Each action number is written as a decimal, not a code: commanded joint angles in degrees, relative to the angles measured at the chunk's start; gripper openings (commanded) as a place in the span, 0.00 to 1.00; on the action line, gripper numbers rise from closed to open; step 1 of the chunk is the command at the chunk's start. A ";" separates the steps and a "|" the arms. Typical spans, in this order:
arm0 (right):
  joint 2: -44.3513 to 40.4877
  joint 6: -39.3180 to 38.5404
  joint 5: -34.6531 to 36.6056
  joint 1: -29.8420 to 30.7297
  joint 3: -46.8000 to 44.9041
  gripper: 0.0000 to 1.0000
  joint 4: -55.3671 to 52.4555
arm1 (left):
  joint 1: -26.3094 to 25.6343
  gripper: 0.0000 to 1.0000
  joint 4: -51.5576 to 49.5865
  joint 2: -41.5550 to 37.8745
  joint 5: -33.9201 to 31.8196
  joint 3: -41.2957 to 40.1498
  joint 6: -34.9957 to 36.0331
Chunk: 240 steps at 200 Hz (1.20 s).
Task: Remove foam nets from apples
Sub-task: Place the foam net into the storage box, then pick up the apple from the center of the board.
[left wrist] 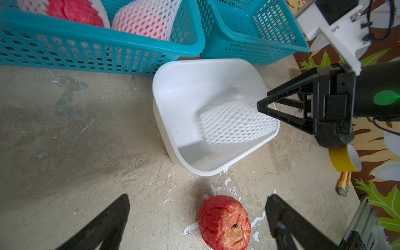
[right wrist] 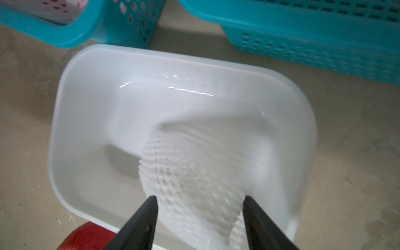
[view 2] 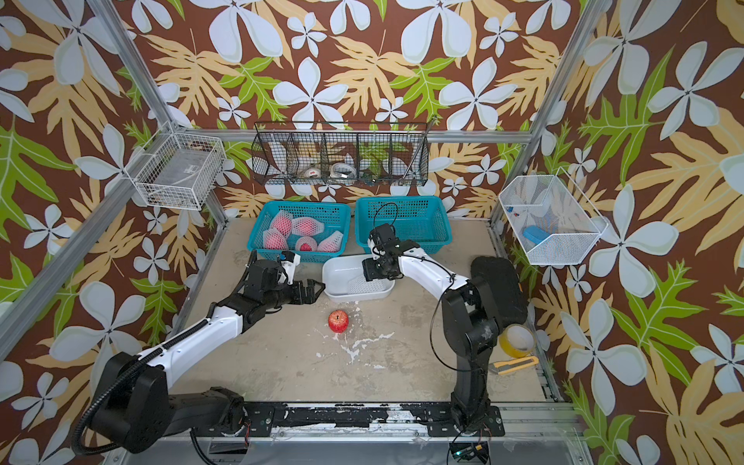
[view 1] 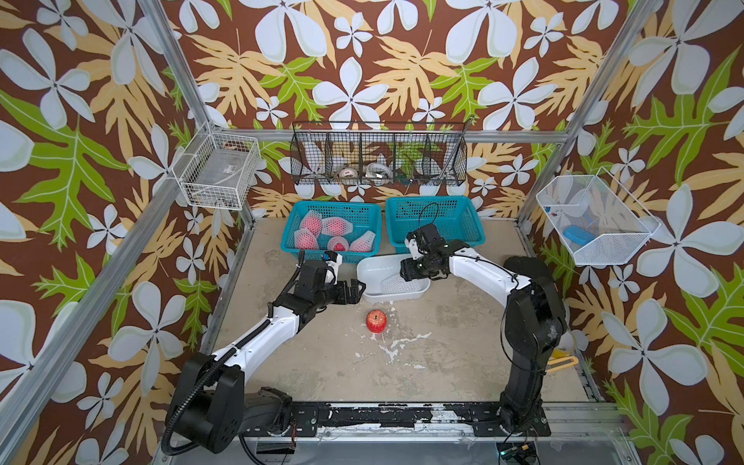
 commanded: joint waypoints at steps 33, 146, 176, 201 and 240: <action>-5.45 -0.14 8.13 3.17 3.22 0.74 0.09 | 0.14 1.00 -0.50 -3.91 -2.46 -0.30 0.77; -15.86 3.01 -2.24 21.34 -16.65 1.00 0.09 | 2.89 1.00 0.43 -4.80 -1.88 -4.43 -1.65; -11.56 4.06 -2.03 21.99 -17.02 1.00 0.01 | 2.92 1.00 1.01 -6.48 -2.09 -6.18 -2.59; -8.95 4.65 -1.01 22.16 -16.68 1.00 1.23 | 2.87 1.00 1.41 -7.67 -2.51 -7.46 -3.08; -3.03 4.23 0.18 22.16 -14.22 1.00 3.19 | 2.86 1.00 1.45 -9.02 -3.30 -8.72 -3.25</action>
